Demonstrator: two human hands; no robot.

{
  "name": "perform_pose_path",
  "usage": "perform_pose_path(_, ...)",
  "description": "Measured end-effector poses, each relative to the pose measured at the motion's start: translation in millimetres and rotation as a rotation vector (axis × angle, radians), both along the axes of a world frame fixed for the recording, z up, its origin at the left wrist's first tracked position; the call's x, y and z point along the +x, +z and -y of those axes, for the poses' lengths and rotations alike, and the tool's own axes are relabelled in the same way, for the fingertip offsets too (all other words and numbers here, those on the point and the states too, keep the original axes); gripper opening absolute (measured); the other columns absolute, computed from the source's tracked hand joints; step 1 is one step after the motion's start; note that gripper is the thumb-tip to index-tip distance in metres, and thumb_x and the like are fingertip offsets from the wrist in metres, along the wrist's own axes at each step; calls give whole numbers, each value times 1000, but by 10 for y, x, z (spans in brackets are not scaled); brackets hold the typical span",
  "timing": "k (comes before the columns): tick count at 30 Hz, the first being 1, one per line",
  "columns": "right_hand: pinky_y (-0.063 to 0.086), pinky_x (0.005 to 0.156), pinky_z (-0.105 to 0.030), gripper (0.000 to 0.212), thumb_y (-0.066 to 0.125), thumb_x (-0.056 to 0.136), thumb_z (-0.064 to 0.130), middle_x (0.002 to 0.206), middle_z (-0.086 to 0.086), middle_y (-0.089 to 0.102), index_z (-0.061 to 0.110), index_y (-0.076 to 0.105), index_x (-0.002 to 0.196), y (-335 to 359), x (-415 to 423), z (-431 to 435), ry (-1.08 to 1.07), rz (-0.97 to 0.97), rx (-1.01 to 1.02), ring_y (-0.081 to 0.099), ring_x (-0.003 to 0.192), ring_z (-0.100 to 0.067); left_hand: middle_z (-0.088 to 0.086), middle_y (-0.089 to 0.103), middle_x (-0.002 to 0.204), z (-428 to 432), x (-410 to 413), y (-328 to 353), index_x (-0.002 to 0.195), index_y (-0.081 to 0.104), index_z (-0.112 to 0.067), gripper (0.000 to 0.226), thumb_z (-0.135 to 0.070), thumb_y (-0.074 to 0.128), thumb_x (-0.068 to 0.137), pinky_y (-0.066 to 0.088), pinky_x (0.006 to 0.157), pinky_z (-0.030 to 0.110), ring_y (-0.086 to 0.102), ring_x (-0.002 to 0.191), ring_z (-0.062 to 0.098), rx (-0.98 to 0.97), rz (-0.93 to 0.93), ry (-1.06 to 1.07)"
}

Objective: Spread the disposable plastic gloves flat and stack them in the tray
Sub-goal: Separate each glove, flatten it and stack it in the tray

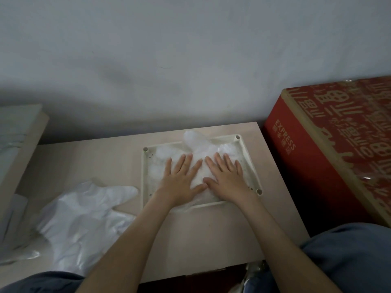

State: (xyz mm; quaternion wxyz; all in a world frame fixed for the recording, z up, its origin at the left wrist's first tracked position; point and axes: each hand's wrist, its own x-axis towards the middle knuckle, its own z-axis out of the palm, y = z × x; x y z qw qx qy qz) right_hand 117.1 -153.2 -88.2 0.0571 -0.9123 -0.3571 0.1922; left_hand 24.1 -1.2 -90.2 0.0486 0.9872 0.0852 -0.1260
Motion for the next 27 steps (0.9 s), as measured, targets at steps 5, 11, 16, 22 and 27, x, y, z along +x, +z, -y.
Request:
perform_pose_path(5,-18,112,-46,70,27,97,56,159,0,-21,31,-10,151,201,-264,-177,-5,137,129,-24,144,-19,8,4,160,-98,-107,250,151,2,-27,91,-72,-25,76,-9,112,48,4,147,29,-57,258,158)
perform_pose_path(11,-15,113,-45,71,44,97,35,161,1,-1,27,0,152,394,-822,-565,240,162,247,-9,147,-17,9,-15,159,-463,-899,607,150,-14,-18,90,-70,24,88,-7,117,48,-12,146,28,0,98,538)
perform_pose_path(16,-11,113,-44,56,50,93,26,149,3,32,22,32,145,409,-1210,-862,318,120,329,17,142,-16,8,-3,157,-657,-1789,606,149,-6,-16,125,-85,51,63,8,116,44,2,145,30,-39,-140,634)
perform_pose_path(22,-10,113,-41,50,48,94,33,144,6,36,25,37,142,442,-1565,-1082,368,60,303,21,139,-12,6,41,126,-658,-2091,365,127,37,-17,65,-57,62,81,35,96,32,39,117,24,-15,-77,629)
perform_pose_path(27,-5,115,-40,49,52,92,36,144,8,39,28,41,139,490,-1674,-1152,329,32,295,25,138,-11,5,52,117,-788,-2096,450,119,53,-18,28,-34,41,100,38,84,31,50,110,23,18,-29,584)
